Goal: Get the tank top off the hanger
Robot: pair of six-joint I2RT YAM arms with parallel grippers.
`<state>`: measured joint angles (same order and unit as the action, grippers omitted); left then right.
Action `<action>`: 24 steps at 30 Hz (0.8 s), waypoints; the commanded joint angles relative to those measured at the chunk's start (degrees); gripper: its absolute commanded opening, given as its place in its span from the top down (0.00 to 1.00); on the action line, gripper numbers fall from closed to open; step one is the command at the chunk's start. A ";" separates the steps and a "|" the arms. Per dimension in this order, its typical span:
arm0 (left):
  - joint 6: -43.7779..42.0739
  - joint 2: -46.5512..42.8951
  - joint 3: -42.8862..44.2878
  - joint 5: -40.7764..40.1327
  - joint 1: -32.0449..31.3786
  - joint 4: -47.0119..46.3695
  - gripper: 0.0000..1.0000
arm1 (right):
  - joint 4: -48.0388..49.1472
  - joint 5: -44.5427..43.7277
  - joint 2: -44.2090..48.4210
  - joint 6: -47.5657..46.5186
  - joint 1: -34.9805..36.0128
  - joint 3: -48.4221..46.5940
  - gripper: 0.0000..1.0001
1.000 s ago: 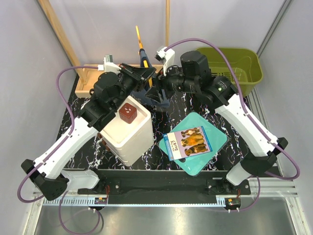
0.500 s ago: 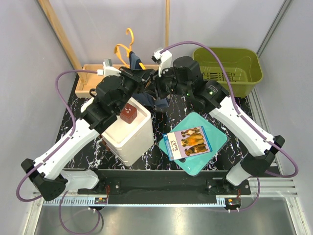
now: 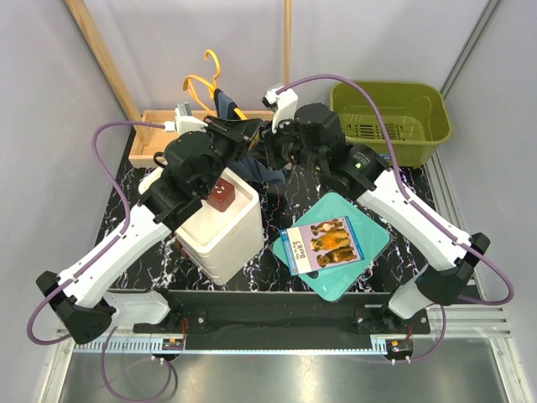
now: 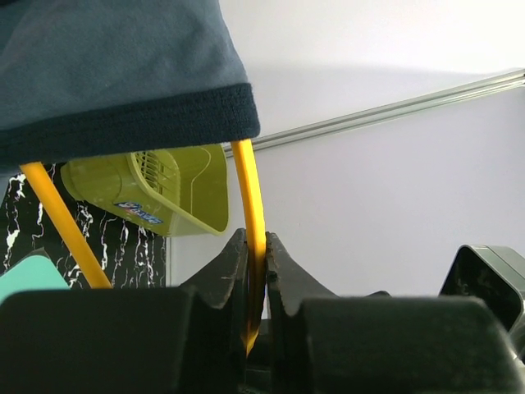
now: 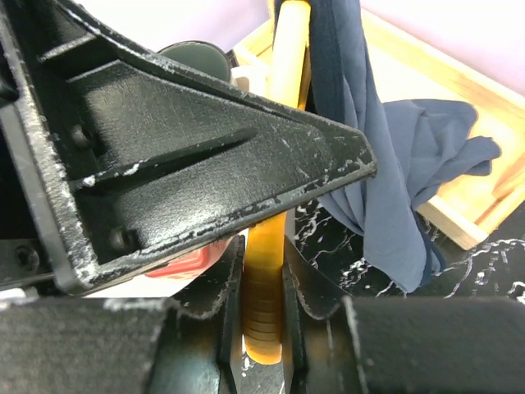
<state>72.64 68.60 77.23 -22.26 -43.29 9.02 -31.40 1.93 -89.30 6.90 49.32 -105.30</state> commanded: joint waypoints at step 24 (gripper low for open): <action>-45.11 -12.44 10.89 0.92 -1.19 3.10 0.27 | 17.52 -2.65 17.13 -5.32 0.25 16.88 1.00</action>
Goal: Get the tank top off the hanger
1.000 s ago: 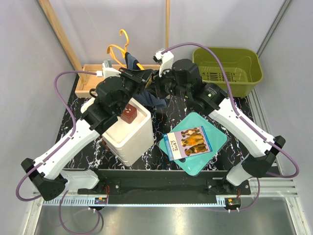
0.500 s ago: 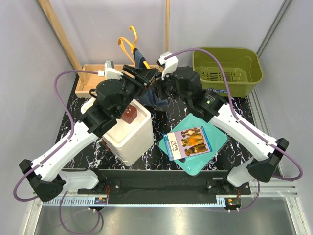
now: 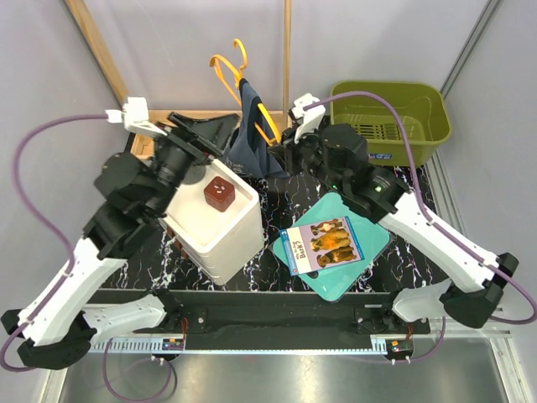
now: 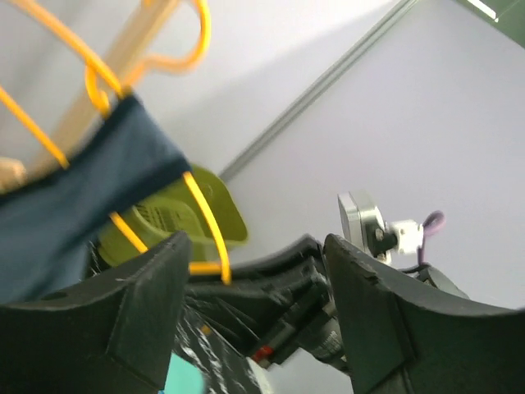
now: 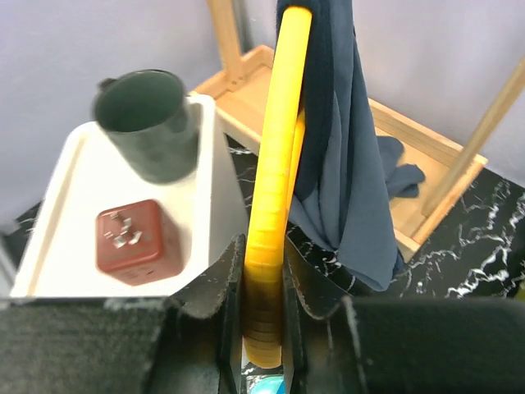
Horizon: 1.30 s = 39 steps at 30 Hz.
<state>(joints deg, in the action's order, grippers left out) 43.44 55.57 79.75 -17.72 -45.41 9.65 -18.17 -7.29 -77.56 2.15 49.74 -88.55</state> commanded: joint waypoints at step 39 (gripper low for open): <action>3.32 13.51 16.23 31.60 19.48 0.90 0.39 | -3.45 18.72 13.22 4.53 -0.17 4.71 1.00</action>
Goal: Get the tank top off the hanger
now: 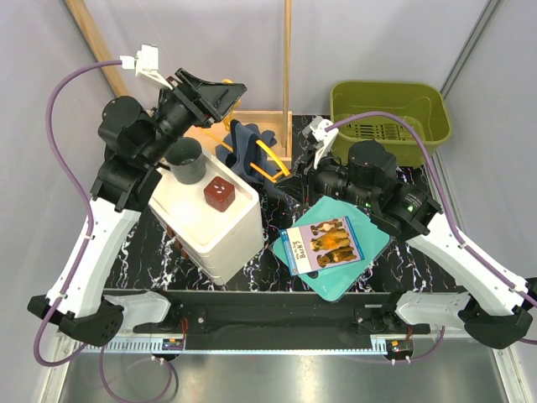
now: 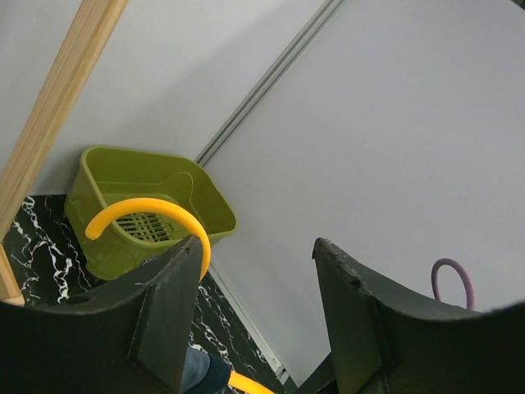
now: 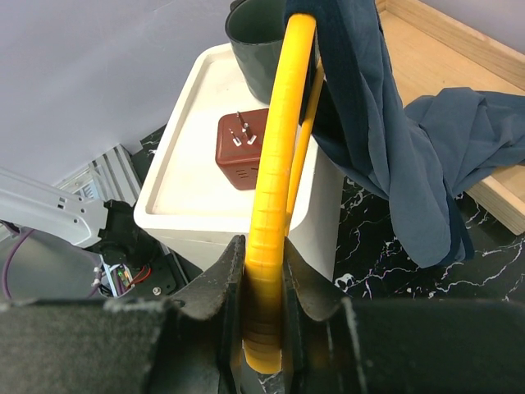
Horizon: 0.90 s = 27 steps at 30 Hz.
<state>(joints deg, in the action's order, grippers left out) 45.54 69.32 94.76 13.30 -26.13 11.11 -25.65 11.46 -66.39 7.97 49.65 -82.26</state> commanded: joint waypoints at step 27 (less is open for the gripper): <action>-3.07 7.06 6.56 -8.33 -2.16 0.74 1.00 | 2.97 -6.09 3.99 -0.59 -0.16 0.60 1.00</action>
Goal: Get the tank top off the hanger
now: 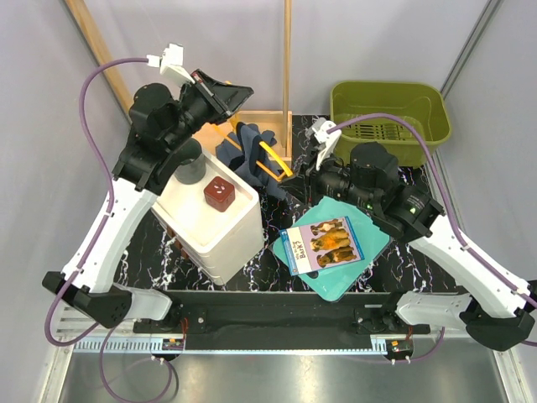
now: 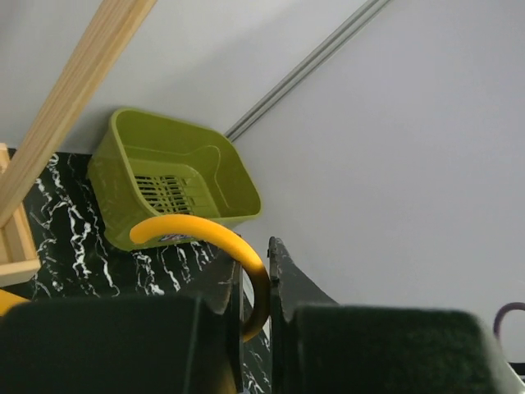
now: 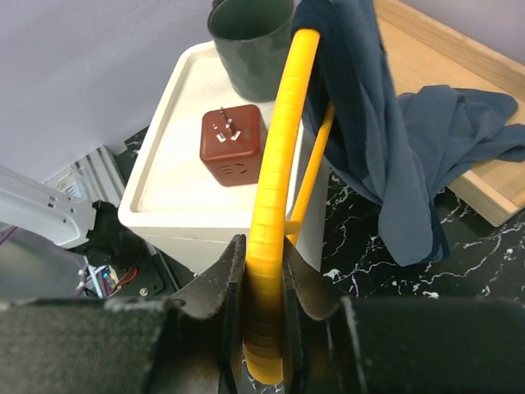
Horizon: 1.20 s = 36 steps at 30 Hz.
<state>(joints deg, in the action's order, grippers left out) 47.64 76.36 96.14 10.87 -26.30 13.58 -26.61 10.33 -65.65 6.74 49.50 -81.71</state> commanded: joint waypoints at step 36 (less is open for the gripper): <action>-24.44 -2.00 4.59 -36.63 -19.22 -4.80 1.00 | -18.56 -6.54 -21.71 1.00 0.08 -37.82 0.45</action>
<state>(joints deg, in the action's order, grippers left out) 21.26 78.56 102.15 -28.73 -45.30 13.17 -45.10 2.46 -85.69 11.31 49.52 -116.77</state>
